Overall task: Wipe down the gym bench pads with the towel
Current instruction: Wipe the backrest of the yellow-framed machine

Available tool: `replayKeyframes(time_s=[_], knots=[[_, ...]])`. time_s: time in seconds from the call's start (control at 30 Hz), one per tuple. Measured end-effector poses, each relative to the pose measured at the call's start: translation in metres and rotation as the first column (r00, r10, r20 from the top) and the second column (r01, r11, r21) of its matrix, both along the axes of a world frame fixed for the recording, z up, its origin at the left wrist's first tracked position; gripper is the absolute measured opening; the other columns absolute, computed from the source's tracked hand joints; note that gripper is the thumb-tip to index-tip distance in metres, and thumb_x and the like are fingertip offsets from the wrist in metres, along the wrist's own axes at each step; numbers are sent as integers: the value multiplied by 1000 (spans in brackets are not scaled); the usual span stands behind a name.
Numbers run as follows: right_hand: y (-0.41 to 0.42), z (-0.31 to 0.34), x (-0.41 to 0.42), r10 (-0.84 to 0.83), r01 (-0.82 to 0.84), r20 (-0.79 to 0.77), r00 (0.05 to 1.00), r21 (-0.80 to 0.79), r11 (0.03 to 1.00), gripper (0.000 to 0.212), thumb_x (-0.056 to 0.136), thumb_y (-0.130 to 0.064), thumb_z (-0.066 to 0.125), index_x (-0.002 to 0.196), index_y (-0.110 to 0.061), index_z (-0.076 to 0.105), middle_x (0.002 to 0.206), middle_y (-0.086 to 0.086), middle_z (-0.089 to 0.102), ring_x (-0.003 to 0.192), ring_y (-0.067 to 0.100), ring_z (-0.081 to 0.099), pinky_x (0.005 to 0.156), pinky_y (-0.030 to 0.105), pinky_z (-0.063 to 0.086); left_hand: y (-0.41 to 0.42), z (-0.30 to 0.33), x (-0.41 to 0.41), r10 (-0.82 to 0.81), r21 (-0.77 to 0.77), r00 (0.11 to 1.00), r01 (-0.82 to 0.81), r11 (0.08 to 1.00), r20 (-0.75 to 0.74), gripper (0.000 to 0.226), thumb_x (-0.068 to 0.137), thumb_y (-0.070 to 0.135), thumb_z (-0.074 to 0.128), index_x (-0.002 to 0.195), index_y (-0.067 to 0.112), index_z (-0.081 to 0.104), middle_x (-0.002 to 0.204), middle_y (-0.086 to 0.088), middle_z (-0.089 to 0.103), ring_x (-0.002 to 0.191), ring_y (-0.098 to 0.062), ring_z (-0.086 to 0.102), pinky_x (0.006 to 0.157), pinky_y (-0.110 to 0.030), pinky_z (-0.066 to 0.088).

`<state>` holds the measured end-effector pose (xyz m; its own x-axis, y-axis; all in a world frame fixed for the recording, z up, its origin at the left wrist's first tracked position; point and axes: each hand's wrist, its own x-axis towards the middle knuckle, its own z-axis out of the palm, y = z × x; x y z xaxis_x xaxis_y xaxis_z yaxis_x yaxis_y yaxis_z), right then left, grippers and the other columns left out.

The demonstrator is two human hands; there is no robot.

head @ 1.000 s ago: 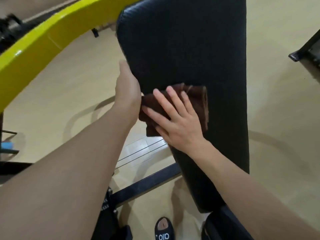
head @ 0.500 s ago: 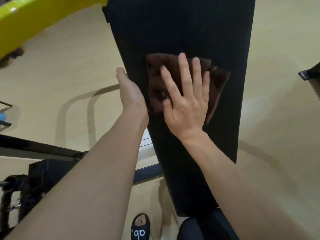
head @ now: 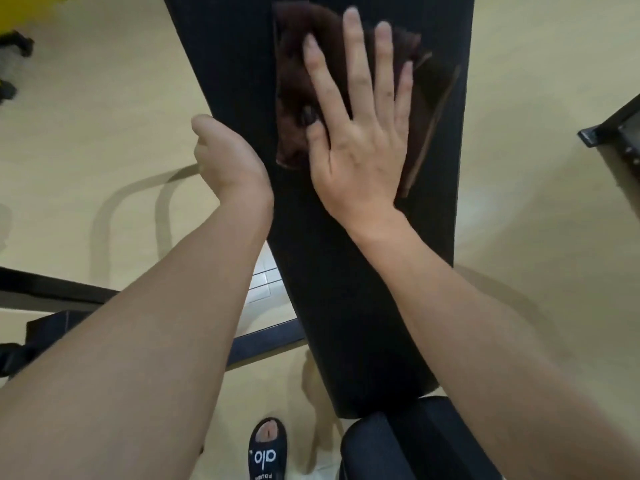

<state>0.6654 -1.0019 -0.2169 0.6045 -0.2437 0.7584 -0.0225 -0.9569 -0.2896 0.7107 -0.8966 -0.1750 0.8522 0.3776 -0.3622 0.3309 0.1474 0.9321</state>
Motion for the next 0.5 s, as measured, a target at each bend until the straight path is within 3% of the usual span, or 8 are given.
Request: replayKeyframes(time_s=[0.1, 0.2, 0.27, 0.37, 0.5], knots=[[17, -85, -80, 58, -59, -193, 979, 0, 998, 63, 99, -25, 59, 158, -28, 40, 169, 15, 28, 160, 38, 14, 130, 55, 9, -6, 1, -2, 57, 11, 998, -57, 998, 3, 35, 104, 34, 29, 80, 18, 49, 79, 2, 49, 75, -18, 48, 69, -32, 45], [13, -125, -119, 119, -171, -341, 933, -127, 977, 67, 97, -30, 61, 158, -34, 34, 170, 6, 22, 161, 32, 9, 131, 51, 6, -11, 3, -6, 100, 15, 995, -100, 995, 17, 36, 105, 32, 28, 73, 19, 39, 73, 5, 40, 69, -16, 40, 63, -30, 38], [1, -104, -98, 162, -217, -316, 935, -146, 965, 63, 100, -29, 57, 159, -33, 36, 170, 7, 23, 158, 35, 19, 130, 51, 8, -13, 1, -7, 125, 35, 992, -126, 991, 29, 37, 106, 31, 28, 74, 18, 40, 73, 4, 41, 67, -14, 41, 62, -29, 39], [-16, -40, -44, 137, -153, -177, 975, -79, 985, 56, 102, -27, 55, 157, -28, 44, 166, 16, 37, 155, 40, 29, 129, 55, 14, -17, 3, -8, 131, 67, 991, -133, 989, 29, 38, 108, 31, 28, 74, 21, 42, 77, 7, 45, 67, -8, 44, 61, -22, 39], [-30, -21, -25, -50, 54, -67, 996, 46, 997, 54, 102, -27, 49, 155, -21, 49, 164, 20, 38, 155, 44, 29, 128, 59, 18, -18, 3, -11, 140, 92, 989, -144, 985, 43, 36, 108, 34, 28, 77, 23, 44, 82, 7, 48, 70, -8, 46, 64, -23, 41]])
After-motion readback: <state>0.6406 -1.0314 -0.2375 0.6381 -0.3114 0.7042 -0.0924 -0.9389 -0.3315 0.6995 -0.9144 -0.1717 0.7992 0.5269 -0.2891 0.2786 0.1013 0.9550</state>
